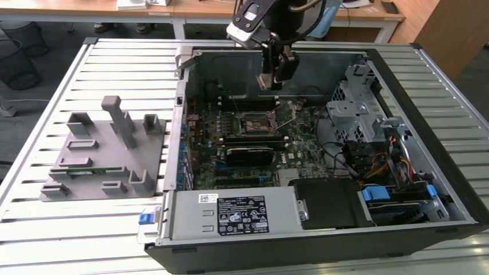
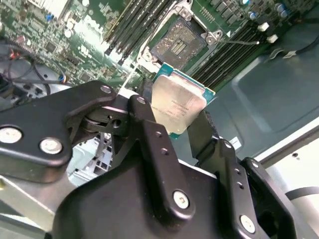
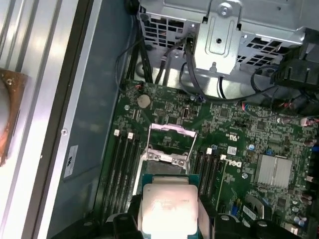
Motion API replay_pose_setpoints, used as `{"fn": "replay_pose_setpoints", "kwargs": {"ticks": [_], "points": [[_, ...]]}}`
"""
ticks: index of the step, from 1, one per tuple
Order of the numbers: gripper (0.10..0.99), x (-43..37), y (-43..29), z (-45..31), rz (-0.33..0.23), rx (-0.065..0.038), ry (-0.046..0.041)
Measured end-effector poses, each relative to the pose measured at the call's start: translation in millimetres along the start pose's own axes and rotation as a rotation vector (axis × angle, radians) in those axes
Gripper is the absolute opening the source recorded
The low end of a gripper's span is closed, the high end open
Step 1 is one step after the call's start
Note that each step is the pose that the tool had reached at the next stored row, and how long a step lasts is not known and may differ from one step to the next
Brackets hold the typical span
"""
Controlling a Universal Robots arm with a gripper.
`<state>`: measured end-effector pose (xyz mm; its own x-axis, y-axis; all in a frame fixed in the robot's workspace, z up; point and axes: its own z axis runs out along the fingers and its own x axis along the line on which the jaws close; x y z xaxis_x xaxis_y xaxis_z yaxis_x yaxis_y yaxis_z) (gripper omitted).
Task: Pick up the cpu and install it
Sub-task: 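Place the cpu into insertion slot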
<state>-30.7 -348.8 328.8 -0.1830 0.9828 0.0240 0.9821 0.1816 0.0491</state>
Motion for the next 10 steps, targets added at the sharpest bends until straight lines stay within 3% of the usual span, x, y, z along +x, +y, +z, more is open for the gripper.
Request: {"fn": "replay_pose_setpoints", "kwargs": {"ticks": [4, 10], "points": [[0.529, 0.0, -0.1, 3.1, 0.062, -0.001, -0.005], [0.529, 0.8, -1.8, 6.1, 0.096, -0.001, -0.0127]]}}
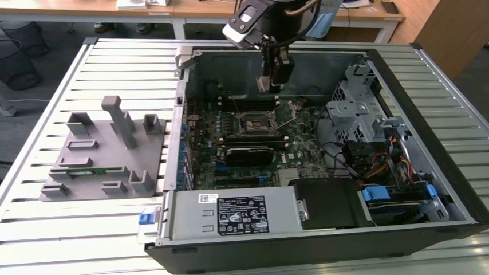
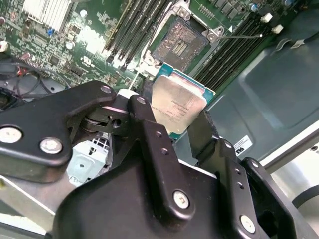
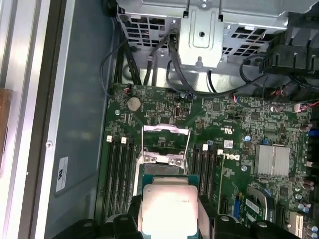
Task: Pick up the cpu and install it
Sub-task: 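Place the cpu into insertion slot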
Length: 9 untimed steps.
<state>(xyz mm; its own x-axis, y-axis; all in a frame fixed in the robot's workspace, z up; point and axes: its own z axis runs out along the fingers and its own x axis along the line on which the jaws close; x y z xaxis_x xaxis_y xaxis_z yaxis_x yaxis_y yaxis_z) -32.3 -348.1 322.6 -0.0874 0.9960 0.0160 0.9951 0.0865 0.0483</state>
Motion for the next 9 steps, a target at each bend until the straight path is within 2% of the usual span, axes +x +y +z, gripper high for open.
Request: {"fn": "replay_pose_setpoints", "kwargs": {"ticks": [3, 9], "points": [[0.529, 1.3, -3.8, 2.7, 0.0, 0.0, -0.0005], [0.529, 6.0, -4.8, 10.5, 0.0, 0.0, -0.0001]]}}
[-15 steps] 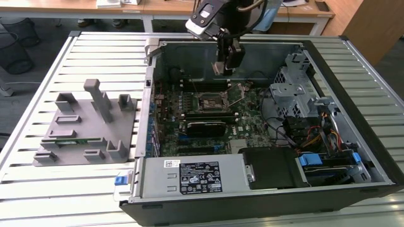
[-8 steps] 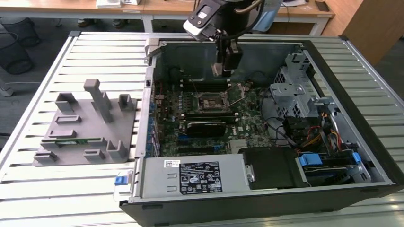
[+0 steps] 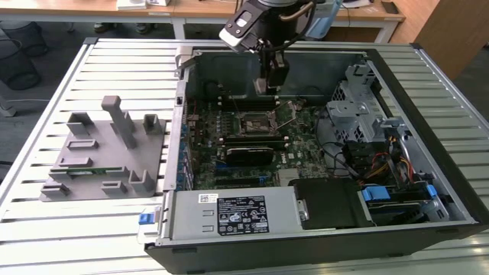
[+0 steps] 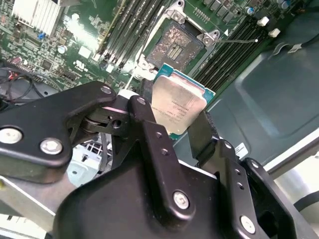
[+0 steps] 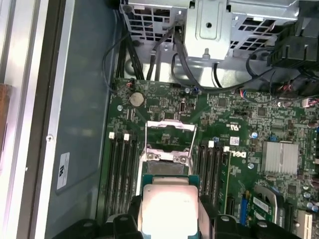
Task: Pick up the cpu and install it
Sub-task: 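Place the cpu into insertion slot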
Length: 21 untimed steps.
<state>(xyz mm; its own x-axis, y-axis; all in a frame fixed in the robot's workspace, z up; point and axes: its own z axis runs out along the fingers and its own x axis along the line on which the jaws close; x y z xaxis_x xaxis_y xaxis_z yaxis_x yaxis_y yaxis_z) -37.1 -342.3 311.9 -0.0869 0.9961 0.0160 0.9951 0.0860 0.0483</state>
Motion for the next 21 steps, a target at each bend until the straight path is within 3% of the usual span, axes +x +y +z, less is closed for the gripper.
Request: {"fn": "replay_pose_setpoints", "kwargs": {"ticks": [14, 21], "points": [[0.529, 2.0, -6.0, 25.1, 0.025, 0.0, -0.0014], [0.529, 2.1, -9.9, 31.1, 0.025, -0.002, -0.0015]]}}
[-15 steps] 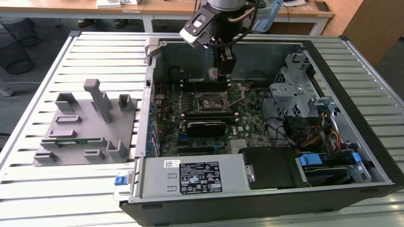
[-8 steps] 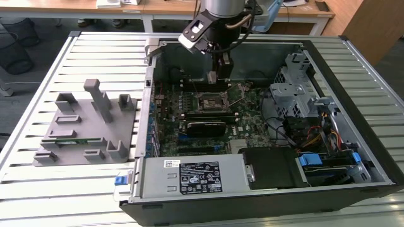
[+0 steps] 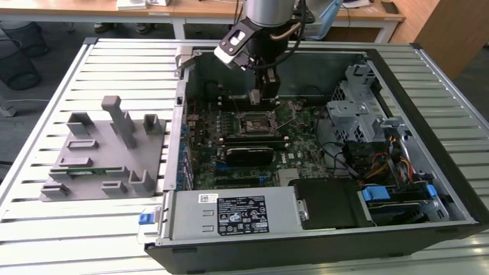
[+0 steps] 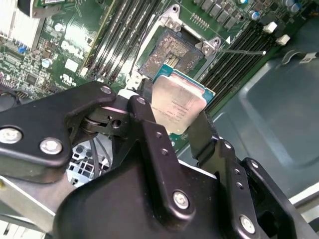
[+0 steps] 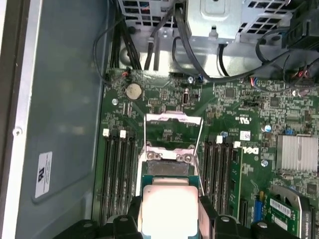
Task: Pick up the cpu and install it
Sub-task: 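Place the cpu into insertion slot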
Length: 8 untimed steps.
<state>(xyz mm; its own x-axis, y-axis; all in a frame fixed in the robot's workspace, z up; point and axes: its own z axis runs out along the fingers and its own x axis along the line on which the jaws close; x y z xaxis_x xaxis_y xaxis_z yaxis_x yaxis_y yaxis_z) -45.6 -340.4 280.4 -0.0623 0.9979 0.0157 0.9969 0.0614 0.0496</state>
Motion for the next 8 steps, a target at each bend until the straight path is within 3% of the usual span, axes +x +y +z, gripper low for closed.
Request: {"fn": "replay_pose_setpoints", "kwargs": {"ticks": [8], "points": [[0.529, 0.0, -2.7, 8.6, 0.001, 0.0, 0.0001]]}}
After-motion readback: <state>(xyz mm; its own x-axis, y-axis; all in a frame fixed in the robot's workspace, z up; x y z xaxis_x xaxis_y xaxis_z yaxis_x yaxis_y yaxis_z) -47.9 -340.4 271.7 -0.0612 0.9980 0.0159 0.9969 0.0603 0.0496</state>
